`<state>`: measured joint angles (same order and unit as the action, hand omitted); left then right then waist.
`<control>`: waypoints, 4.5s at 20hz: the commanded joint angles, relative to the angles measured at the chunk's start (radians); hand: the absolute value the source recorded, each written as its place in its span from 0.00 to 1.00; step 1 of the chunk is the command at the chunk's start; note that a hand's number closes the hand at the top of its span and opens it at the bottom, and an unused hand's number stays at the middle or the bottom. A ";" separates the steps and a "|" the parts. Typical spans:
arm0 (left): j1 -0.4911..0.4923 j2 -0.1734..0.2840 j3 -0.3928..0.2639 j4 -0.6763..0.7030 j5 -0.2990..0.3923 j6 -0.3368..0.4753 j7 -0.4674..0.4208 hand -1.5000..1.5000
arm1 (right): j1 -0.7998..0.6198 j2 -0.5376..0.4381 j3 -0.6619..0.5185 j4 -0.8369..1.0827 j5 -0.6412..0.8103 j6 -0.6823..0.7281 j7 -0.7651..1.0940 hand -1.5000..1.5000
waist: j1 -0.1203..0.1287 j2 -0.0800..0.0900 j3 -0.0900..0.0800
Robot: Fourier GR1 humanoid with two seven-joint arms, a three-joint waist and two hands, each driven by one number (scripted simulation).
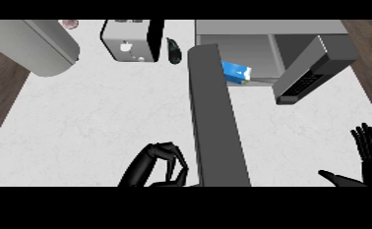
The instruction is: Pick up the milk, place it into the microwave and close the microwave
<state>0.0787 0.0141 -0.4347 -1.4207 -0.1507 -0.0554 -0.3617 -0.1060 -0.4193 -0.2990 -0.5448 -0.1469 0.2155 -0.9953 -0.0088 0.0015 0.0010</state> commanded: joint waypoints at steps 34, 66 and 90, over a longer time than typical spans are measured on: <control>-0.708 -0.013 -0.560 0.411 0.515 0.414 0.129 1.00 | -0.030 -0.050 0.157 -0.358 -0.121 0.202 0.087 0.00 | -0.188 0.024 -0.006; -1.175 -0.013 -0.419 0.652 0.754 0.594 0.092 1.00 | -0.211 -0.152 0.257 -0.573 -0.273 0.354 0.309 0.00 | -0.398 0.096 0.006; -1.256 -0.012 -0.415 0.724 0.833 0.620 0.070 1.00 | -0.309 -0.215 0.459 -0.887 -0.308 0.518 0.453 1.00 | -0.441 0.101 0.009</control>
<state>-1.1252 0.0418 -0.8623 -0.7482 0.6716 0.5627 -0.2951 -0.4038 -0.6275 0.1413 -1.3980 -0.4437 0.6446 -0.4926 -0.4310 0.0945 0.0087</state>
